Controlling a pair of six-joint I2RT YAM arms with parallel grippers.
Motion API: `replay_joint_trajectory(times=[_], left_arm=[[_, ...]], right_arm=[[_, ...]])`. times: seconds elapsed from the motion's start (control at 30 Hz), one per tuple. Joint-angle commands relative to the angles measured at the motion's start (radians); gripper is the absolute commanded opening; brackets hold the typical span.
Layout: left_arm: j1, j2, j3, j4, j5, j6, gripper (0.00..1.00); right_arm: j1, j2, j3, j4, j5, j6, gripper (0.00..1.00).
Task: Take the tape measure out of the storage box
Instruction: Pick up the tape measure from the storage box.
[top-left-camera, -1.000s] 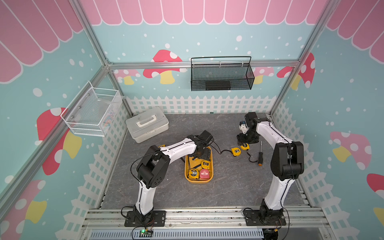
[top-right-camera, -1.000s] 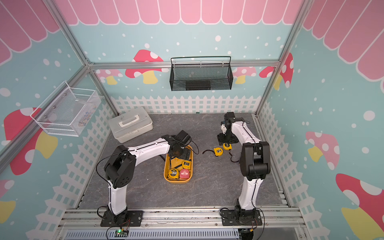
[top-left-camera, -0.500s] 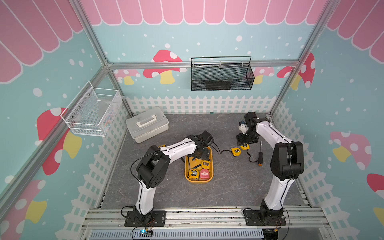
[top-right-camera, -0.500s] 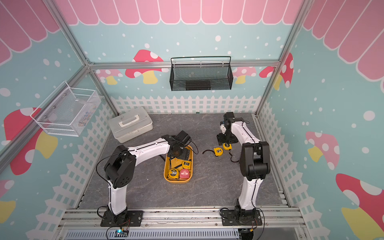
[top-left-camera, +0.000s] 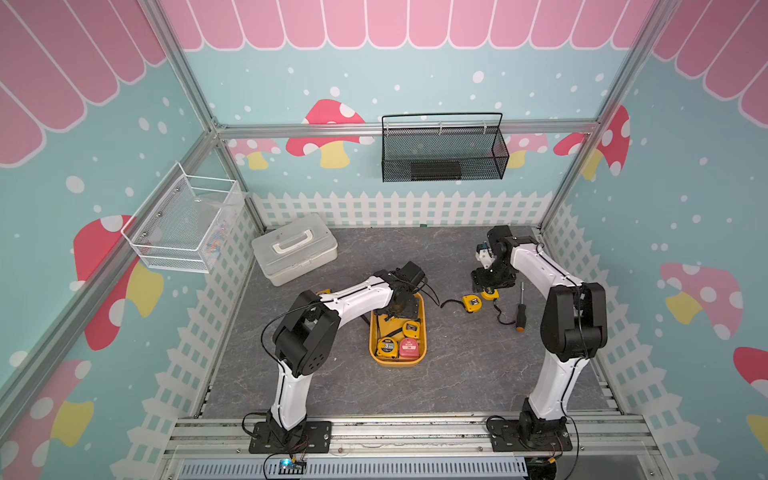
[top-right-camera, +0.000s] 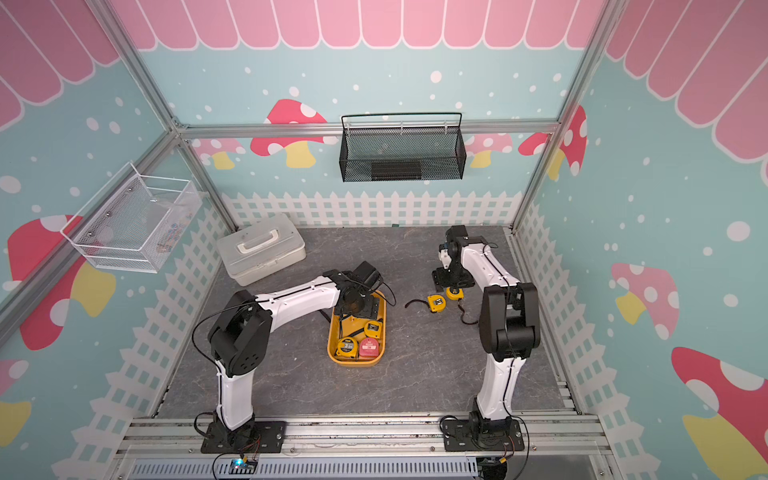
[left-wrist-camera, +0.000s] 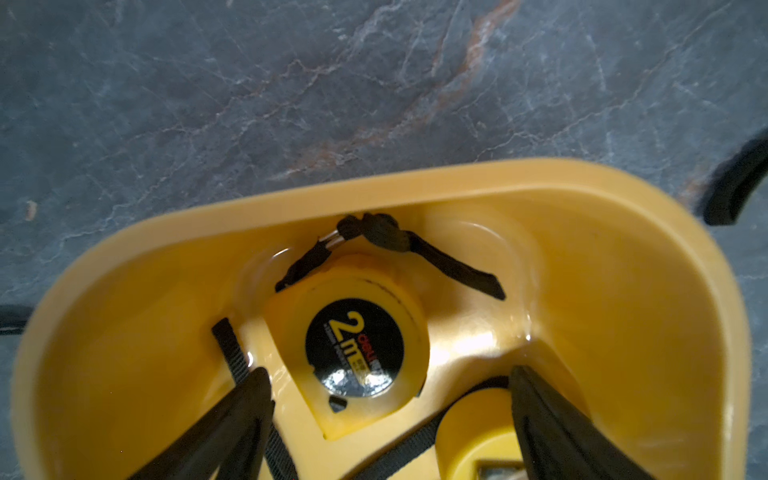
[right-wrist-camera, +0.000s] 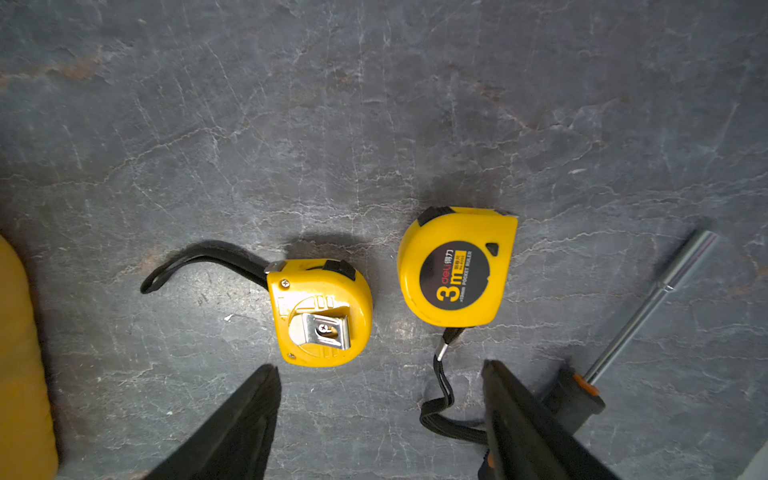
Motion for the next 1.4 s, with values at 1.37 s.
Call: replay_joint_trajectory(times=[1.37], left_arm=[[0.021, 0.034, 0.004, 0.041, 0.067, 0.008, 0.84]], right_arm=[[0.008, 0.004, -0.036, 0.026, -0.082, 0.012, 0.78]])
